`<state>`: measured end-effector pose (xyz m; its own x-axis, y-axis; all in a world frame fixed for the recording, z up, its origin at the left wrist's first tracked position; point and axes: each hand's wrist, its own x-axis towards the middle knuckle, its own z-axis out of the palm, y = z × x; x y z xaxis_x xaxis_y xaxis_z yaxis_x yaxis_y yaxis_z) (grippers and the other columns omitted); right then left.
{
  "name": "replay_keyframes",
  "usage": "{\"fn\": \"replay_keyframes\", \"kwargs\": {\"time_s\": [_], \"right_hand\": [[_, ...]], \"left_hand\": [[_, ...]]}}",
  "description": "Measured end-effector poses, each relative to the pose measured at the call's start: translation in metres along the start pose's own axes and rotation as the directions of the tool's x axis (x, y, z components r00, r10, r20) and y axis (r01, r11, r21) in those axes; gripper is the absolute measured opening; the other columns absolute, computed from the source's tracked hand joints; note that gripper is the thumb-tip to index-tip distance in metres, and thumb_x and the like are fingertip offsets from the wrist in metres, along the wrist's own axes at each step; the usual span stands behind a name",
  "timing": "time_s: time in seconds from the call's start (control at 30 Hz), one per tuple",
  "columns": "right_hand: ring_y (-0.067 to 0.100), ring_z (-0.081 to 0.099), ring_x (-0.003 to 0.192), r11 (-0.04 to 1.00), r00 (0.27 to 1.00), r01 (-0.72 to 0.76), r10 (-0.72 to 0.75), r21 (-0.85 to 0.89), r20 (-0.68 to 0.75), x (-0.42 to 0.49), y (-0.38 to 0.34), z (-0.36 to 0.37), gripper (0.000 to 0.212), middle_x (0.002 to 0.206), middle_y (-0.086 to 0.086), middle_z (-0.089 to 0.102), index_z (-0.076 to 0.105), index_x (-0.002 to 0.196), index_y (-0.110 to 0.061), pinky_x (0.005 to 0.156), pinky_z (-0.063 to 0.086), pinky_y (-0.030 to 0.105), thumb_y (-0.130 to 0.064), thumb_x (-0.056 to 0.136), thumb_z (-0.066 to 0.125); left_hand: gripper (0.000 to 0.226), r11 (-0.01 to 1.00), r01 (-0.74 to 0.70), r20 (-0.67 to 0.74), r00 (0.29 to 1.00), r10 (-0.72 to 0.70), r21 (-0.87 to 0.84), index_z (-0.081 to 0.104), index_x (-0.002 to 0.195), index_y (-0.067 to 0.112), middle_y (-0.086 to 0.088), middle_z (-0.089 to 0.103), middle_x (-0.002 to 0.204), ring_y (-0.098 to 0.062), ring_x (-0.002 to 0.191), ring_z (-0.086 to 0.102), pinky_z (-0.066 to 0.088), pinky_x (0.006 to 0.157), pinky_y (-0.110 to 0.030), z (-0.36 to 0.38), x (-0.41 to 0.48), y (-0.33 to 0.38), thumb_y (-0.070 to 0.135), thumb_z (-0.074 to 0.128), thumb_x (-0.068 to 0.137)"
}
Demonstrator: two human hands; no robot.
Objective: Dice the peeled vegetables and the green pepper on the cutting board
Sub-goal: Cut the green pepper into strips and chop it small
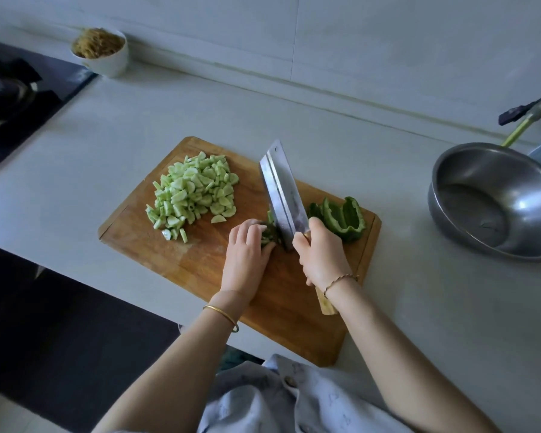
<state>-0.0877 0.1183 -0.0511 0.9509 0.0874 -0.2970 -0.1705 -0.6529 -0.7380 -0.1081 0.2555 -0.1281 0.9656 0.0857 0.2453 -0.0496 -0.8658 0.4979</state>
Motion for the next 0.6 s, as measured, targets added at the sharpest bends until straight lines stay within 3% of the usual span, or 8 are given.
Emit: {"fn": "replay_keyframes", "kwargs": {"time_s": [0.17, 0.3, 0.47, 0.6], "right_hand": [[0.011, 0.040, 0.048, 0.996, 0.996, 0.079, -0.080, -0.042, -0.031, -0.011, 0.000, -0.006, 0.029, 0.062, 0.000, 0.044, 0.033, 0.073, -0.022, 0.044, 0.040, 0.025, -0.023, 0.099, 0.046], [0.012, 0.041, 0.049, 0.997, 0.997, 0.067, -0.068, -0.045, -0.025, -0.017, 0.001, -0.002, 0.021, 0.063, 0.001, 0.045, 0.040, 0.082, -0.013, 0.047, 0.042, 0.026, -0.024, 0.099, 0.046], [0.016, 0.041, 0.049, 0.998, 0.998, 0.057, -0.058, -0.037, -0.007, -0.022, 0.000, 0.001, 0.022, 0.064, 0.004, 0.047, 0.040, 0.083, -0.010, 0.047, 0.042, 0.029, -0.024, 0.099, 0.046], [0.020, 0.048, 0.053, 0.993, 0.997, 0.078, -0.078, -0.091, -0.001, -0.024, -0.005, 0.002, 0.021, 0.066, 0.006, 0.051, 0.043, 0.087, -0.008, 0.050, 0.052, 0.039, -0.025, 0.099, 0.046]], "left_hand": [[0.042, 0.995, 0.026, 0.047, 0.999, -0.021, -0.101, 0.055, 0.117, 0.003, -0.014, 0.051, 0.129, -0.033, 0.122, 0.043, 0.038, 0.102, -0.042, -0.006, -0.001, -0.005, 0.019, 0.072, 0.082], [0.046, 0.988, 0.010, 0.055, 0.998, -0.001, -0.154, 0.054, 0.113, 0.002, -0.017, 0.048, 0.129, -0.034, 0.120, 0.045, 0.038, 0.100, -0.039, -0.010, -0.006, -0.008, 0.015, 0.078, 0.076], [0.033, 0.988, 0.001, 0.045, 0.999, 0.006, -0.154, 0.054, 0.108, 0.004, -0.015, 0.049, 0.129, -0.033, 0.120, 0.045, 0.036, 0.099, -0.035, -0.011, -0.008, -0.009, 0.011, 0.072, 0.081], [0.023, 0.988, 0.013, 0.042, 0.999, -0.007, -0.151, 0.058, 0.103, 0.003, -0.014, 0.054, 0.124, -0.034, 0.117, 0.047, 0.040, 0.098, -0.038, -0.011, -0.006, -0.006, 0.009, 0.069, 0.084]]}}
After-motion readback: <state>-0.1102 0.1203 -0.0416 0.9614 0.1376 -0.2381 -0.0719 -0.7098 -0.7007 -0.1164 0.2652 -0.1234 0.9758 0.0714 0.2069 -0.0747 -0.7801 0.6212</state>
